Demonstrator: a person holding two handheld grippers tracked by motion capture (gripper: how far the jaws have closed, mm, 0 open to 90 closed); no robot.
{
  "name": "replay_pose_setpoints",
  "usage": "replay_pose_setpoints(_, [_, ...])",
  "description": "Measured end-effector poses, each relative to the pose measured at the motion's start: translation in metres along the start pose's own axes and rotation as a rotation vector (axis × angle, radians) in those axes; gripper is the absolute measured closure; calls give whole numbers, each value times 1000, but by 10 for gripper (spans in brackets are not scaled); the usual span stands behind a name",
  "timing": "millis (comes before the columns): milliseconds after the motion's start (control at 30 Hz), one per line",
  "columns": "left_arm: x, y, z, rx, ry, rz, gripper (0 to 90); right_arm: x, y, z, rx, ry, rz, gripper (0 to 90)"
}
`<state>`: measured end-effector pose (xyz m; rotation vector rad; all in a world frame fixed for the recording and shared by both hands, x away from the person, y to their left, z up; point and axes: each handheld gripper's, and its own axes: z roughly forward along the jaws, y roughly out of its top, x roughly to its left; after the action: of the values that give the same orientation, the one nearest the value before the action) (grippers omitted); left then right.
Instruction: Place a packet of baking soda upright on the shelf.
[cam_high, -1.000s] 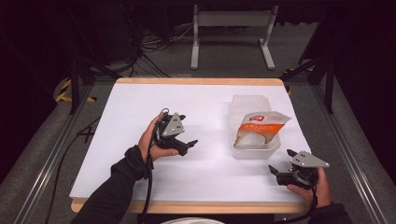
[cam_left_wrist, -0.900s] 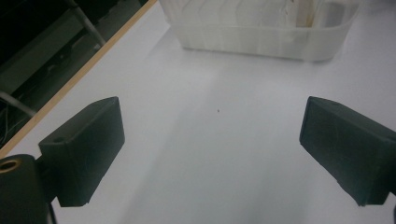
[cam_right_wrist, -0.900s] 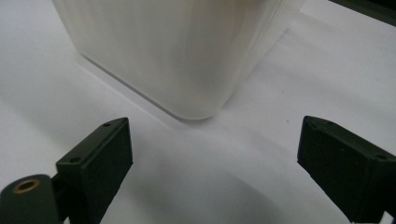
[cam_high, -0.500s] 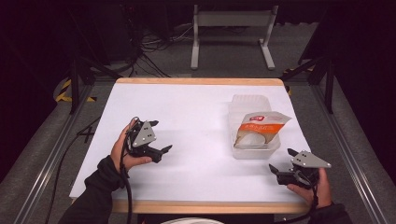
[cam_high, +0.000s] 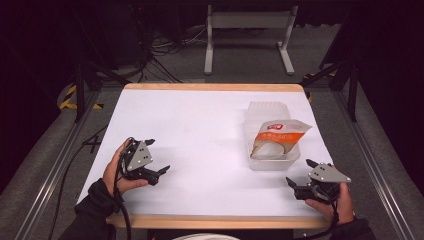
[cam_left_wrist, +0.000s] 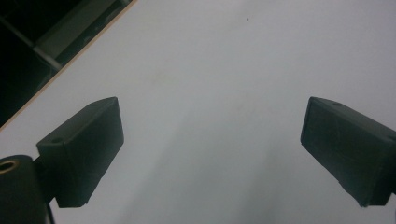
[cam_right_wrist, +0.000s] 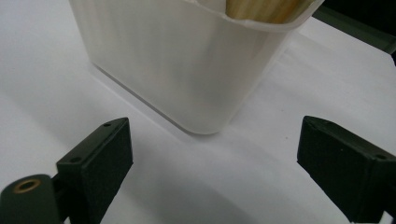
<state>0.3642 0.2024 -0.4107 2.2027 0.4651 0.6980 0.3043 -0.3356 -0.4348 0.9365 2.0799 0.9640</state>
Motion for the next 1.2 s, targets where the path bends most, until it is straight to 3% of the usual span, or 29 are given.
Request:
replay_pose_setpoints(300, [9, -38, -11, 40, 25, -60, 60, 1, 1, 0, -1, 1, 3, 110])
replay_pose_setpoints(500, [14, -58, -20, 22, 36, -160, 56, -1, 2, 3, -3, 11, 3, 110])
replay_pose_setpoints(667, [17, -76, -31, -12, 49, -291, 56, 0, 4, 4, -8, 17, -2, 111])
replay_pose_setpoints(833, [17, -88, -42, -43, 81, -347, 54, -2, 6, 2, -42, 4, 7, 116])
replay_pose_setpoints(900, [18, -93, -47, -61, 101, -410, 64, -3, 6, 4, -39, 8, 6, 116])
replay_pose_setpoints(1033, [19, -104, -54, -94, 99, -485, 70, -2, 6, 7, -24, 8, -1, 116])
replay_pose_setpoints(1200, [18, -107, -60, -119, 113, -494, 61, -4, 7, 6, -38, -4, 21, 116])
